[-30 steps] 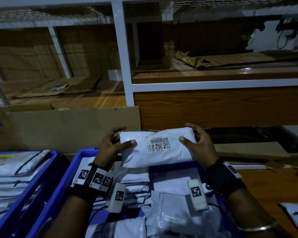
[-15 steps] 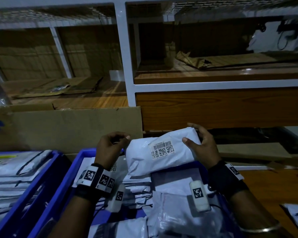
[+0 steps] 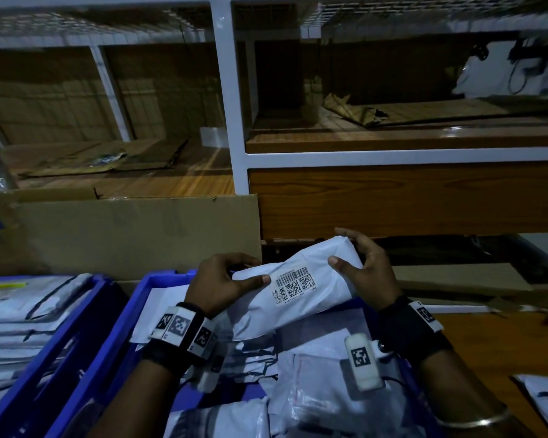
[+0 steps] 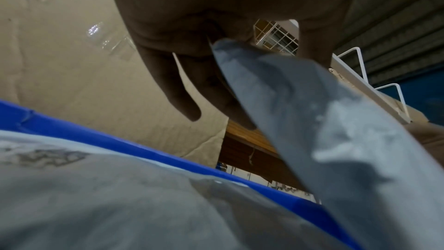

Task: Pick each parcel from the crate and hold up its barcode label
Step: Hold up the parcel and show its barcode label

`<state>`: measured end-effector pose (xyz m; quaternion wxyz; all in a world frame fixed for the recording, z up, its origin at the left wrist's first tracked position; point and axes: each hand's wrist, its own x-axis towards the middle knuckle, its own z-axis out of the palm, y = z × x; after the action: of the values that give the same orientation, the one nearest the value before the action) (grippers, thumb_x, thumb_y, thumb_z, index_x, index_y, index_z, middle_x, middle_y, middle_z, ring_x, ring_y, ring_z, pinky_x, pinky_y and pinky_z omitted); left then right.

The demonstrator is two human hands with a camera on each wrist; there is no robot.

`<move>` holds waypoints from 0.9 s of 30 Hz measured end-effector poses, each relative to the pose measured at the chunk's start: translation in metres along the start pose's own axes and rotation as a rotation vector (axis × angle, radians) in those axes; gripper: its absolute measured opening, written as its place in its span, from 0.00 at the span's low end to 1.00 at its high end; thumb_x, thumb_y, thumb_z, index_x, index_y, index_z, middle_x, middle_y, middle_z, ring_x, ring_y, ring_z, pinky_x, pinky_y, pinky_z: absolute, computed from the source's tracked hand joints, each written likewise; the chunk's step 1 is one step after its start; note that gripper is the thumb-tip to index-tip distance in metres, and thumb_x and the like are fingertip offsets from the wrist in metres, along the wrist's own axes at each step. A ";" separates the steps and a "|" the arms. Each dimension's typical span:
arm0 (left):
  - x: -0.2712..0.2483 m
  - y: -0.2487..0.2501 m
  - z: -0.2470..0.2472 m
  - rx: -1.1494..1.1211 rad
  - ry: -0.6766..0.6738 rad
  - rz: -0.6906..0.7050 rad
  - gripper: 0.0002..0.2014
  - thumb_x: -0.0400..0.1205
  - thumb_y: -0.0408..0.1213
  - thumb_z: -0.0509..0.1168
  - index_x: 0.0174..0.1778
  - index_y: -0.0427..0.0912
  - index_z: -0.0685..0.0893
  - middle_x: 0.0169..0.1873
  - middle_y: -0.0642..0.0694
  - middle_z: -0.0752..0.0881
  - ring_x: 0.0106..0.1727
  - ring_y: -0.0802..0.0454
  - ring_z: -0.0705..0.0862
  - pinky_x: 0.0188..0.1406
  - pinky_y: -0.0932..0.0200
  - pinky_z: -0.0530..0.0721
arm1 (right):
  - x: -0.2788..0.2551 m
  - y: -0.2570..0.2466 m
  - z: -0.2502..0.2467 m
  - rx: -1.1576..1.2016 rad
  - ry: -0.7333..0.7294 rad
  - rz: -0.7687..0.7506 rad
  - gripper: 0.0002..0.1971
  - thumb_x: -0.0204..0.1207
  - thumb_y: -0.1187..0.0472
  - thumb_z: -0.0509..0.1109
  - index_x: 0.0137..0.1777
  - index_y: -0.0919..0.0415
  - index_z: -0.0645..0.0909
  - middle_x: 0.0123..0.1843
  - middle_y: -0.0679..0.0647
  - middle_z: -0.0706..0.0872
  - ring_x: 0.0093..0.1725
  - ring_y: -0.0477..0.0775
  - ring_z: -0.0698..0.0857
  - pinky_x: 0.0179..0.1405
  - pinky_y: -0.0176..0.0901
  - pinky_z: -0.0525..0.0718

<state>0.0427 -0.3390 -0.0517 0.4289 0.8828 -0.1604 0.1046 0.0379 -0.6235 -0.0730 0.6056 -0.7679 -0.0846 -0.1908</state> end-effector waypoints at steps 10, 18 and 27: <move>0.002 -0.004 0.003 -0.109 -0.009 -0.053 0.12 0.65 0.53 0.76 0.36 0.49 0.93 0.33 0.56 0.91 0.39 0.60 0.89 0.44 0.50 0.86 | -0.002 -0.001 0.006 -0.123 -0.113 -0.006 0.28 0.71 0.56 0.81 0.70 0.50 0.77 0.64 0.44 0.83 0.64 0.48 0.82 0.61 0.45 0.84; -0.001 -0.004 0.006 -0.105 -0.037 -0.030 0.11 0.66 0.54 0.77 0.32 0.51 0.90 0.34 0.55 0.91 0.41 0.60 0.88 0.44 0.51 0.85 | -0.001 -0.002 0.015 -0.435 -0.110 -0.016 0.33 0.55 0.23 0.73 0.53 0.44 0.78 0.57 0.50 0.78 0.57 0.49 0.78 0.52 0.44 0.75; -0.004 -0.001 0.008 -0.155 -0.054 -0.018 0.07 0.68 0.48 0.78 0.32 0.50 0.90 0.36 0.54 0.91 0.42 0.58 0.89 0.45 0.52 0.84 | -0.001 0.001 0.013 -0.475 -0.081 -0.056 0.26 0.58 0.29 0.70 0.50 0.45 0.79 0.54 0.52 0.80 0.56 0.51 0.79 0.48 0.39 0.70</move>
<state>0.0401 -0.3444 -0.0585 0.4925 0.8508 -0.1718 0.0640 0.0395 -0.6110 -0.0767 0.3987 -0.8932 -0.0829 -0.1909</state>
